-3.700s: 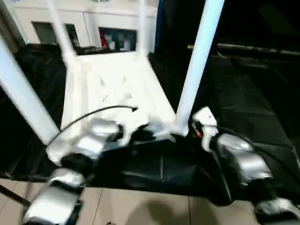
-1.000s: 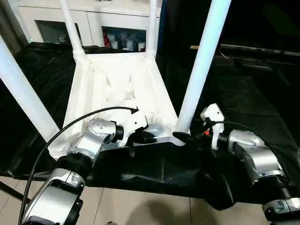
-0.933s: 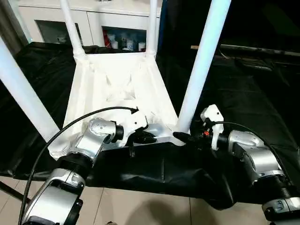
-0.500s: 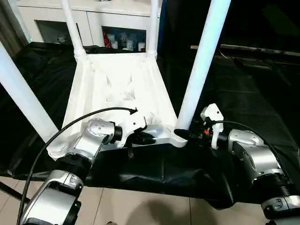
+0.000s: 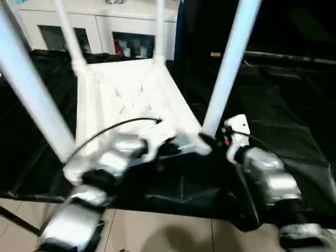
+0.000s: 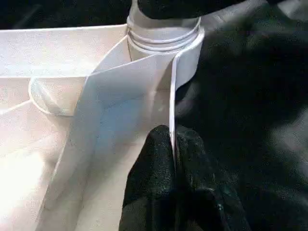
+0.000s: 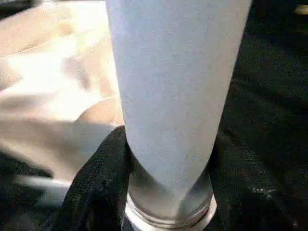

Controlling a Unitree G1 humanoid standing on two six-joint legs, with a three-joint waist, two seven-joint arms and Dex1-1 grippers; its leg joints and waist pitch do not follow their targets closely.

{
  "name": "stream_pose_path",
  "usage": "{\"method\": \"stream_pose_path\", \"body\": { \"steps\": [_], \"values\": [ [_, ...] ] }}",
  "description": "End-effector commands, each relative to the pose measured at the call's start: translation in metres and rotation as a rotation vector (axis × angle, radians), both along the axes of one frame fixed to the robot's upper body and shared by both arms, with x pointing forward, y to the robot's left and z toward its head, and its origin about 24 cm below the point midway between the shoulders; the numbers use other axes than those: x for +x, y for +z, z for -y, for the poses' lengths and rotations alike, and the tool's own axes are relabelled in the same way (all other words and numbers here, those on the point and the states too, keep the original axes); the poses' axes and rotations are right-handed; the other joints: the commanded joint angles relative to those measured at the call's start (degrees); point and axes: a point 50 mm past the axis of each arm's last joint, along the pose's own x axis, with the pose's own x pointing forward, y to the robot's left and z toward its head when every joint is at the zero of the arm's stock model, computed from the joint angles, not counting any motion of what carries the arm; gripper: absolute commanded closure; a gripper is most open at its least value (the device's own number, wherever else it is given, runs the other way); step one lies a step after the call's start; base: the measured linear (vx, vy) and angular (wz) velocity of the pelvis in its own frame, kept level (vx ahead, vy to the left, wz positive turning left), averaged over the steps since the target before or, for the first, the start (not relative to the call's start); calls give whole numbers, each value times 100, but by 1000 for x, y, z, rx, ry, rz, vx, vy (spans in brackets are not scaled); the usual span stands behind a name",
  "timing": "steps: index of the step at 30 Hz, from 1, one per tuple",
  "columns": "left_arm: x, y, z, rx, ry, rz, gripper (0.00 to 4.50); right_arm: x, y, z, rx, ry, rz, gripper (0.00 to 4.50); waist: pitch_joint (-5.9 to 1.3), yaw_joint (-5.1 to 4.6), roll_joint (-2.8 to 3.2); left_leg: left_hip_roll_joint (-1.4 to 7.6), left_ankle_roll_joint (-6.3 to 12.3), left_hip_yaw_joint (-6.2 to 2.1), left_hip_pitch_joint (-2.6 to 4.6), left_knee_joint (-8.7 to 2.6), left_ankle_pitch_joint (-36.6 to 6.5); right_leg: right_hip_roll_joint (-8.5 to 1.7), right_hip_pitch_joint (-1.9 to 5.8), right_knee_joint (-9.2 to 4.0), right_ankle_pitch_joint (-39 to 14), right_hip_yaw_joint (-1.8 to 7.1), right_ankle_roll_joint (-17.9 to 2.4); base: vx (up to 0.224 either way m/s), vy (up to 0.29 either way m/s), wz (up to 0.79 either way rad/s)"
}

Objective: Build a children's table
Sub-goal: Rotate leg to tighten

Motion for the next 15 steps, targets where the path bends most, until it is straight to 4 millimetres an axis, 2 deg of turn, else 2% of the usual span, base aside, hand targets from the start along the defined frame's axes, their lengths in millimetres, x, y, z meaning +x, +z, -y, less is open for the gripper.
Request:
{"method": "stream_pose_path", "body": {
  "steps": [1,3,4,8,9,10,11,12,15],
  "values": [
    [1,-1,20,-51,84,-1,450,-8,-28,-22,-1,-42,-148,254,-263,-13,-54,248,15,-143,89,-412,-1354,-401,128,-515,-1427,234,-1094,0,0,0],
    [2,0,28,-51,97,8,450,-3,-26,-31,-10,-77,-147,254,-279,-12,-46,240,22,-141,90,-403,-1291,-394,133,-501,-1241,237,-1108,0,0,0],
    [1,0,31,-52,86,8,450,0,-24,-37,-32,-75,-124,254,-290,-7,-49,230,63,-135,81,-389,-1155,-390,146,-481,-976,233,-1139,0,0,0],
    [1,-2,30,-44,80,9,450,2,-19,-44,-51,-39,-75,254,-294,5,-57,228,229,-127,57,-373,-1002,-392,184,-448,-614,229,-1192,0,0,0],
    [1,-3,27,-40,88,8,450,2,-16,-47,-34,-23,-59,254,-291,7,-63,231,252,-125,62,-374,-1008,-392,179,-451,-607,228,-1202,0,0,0],
    [2,-3,25,-38,92,8,450,2,-14,-47,-24,-9,-47,219,-282,11,-69,233,281,-123,67,-377,-1058,-397,177,-465,-709,227,-1203,0,0,0],
    [2,-3,23,-37,96,7,450,2,-12,-47,-13,9,-34,219,-279,11,-65,234,283,-125,68,-380,-1092,-396,174,-469,-773,226,-1198,0,0,0],
    [3,-3,16,-41,93,6,450,2,-7,-43,-1,64,-1,185,-277,13,-62,237,283,-127,71,-384,-1137,-400,174,-477,-841,226,-1188,0,0,0],
    [3,-3,7,-48,68,6,450,1,-3,-35,6,144,12,179,-273,13,-77,239,325,-132,46,-386,-1174,-398,191,-481,-900,224,-1147,0,0,0]
  ]
}}
